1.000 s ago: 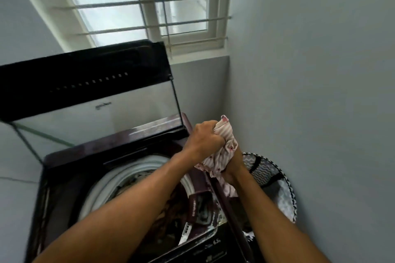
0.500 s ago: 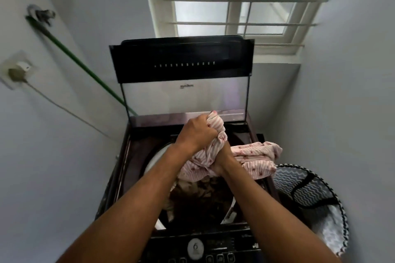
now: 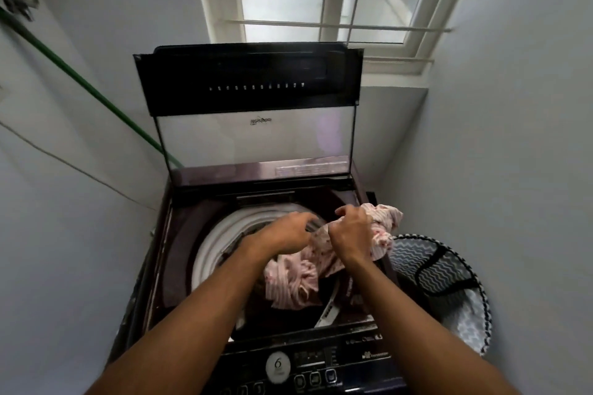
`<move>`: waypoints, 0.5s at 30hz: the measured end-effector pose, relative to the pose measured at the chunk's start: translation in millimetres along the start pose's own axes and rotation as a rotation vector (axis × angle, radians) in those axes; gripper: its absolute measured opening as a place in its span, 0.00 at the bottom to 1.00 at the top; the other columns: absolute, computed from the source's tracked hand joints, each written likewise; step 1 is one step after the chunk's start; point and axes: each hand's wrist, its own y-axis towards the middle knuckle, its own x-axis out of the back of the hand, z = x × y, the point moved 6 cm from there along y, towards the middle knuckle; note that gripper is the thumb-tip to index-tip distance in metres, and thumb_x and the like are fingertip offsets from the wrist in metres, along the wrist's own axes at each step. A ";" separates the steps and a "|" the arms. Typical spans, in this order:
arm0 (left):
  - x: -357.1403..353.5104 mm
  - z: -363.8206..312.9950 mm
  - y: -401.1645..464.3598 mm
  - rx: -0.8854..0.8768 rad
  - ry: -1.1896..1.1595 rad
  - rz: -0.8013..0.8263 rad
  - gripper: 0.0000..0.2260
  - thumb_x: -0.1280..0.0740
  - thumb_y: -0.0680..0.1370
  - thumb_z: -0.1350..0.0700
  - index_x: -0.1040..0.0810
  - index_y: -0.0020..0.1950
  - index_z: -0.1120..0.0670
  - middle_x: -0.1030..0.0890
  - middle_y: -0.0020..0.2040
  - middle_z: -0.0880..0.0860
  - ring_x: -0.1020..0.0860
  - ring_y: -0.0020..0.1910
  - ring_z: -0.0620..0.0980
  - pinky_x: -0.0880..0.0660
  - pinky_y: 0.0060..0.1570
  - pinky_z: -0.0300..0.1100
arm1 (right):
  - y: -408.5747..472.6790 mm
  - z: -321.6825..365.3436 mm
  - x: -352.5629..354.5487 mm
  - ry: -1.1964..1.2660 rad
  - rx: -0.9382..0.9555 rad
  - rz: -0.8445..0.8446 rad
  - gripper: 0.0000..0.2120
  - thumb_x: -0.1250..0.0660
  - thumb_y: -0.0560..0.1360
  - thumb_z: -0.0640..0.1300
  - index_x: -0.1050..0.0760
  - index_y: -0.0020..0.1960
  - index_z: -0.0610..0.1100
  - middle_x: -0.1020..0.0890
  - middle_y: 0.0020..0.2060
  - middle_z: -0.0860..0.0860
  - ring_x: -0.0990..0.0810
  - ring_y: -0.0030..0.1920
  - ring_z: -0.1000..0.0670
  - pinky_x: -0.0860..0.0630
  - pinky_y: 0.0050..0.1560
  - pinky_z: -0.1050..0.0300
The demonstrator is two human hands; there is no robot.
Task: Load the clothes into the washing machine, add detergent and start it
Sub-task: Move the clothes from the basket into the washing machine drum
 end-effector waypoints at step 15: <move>-100.0 -55.3 68.6 -0.098 -0.119 -0.056 0.34 0.35 0.75 0.65 0.39 0.79 0.50 0.40 0.79 0.52 0.41 0.78 0.50 0.50 0.72 0.30 | 49.3 -99.0 -3.8 0.277 -0.127 0.375 0.41 0.24 0.67 0.40 0.39 0.76 0.45 0.27 0.69 0.43 0.26 0.65 0.48 0.33 0.65 0.63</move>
